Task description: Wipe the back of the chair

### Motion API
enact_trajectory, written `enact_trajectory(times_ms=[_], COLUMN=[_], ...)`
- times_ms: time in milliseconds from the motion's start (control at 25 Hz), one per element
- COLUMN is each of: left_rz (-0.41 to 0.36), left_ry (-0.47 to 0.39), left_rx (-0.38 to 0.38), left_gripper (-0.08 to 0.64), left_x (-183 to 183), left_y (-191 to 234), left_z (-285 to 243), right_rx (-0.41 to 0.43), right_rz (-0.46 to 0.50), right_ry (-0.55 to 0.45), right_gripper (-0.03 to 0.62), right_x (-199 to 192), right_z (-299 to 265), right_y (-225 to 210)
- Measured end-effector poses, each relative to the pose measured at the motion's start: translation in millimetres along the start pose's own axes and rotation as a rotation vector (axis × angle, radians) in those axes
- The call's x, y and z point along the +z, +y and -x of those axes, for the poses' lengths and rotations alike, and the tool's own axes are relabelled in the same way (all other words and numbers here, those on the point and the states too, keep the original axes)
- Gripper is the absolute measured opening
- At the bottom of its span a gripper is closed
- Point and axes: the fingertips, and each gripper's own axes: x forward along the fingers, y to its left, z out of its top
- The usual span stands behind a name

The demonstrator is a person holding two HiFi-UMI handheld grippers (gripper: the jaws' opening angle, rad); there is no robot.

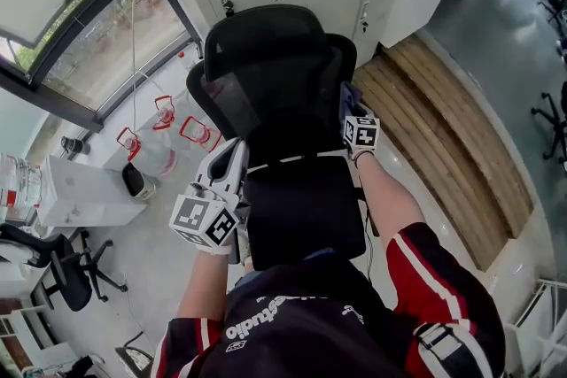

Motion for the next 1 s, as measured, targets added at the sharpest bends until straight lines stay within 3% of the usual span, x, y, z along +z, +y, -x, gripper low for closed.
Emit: enact_trajectory(times_ms=[320, 760, 1000], left_rz=[0.004, 0.028, 0.028], left_ry=[0.002, 0.066, 0.09], left_rx=[-0.015, 0.022, 0.046], left_gripper=[0.025, 0.025, 0.025], left_x=[-9, -46, -57], left_y=[-33, -25, -12], left_z=[-8, -9, -5], right_rx=[-0.028, 0.007, 0.038], right_rz=[-0.001, -0.036, -0.012], right_ry=[0.01, 0.122, 0.134], right_gripper=[0.061, 0.061, 0.061], right_x=[-20, -111, -123], right_z=[33, 20, 5], right_y=[-41, -27, -11])
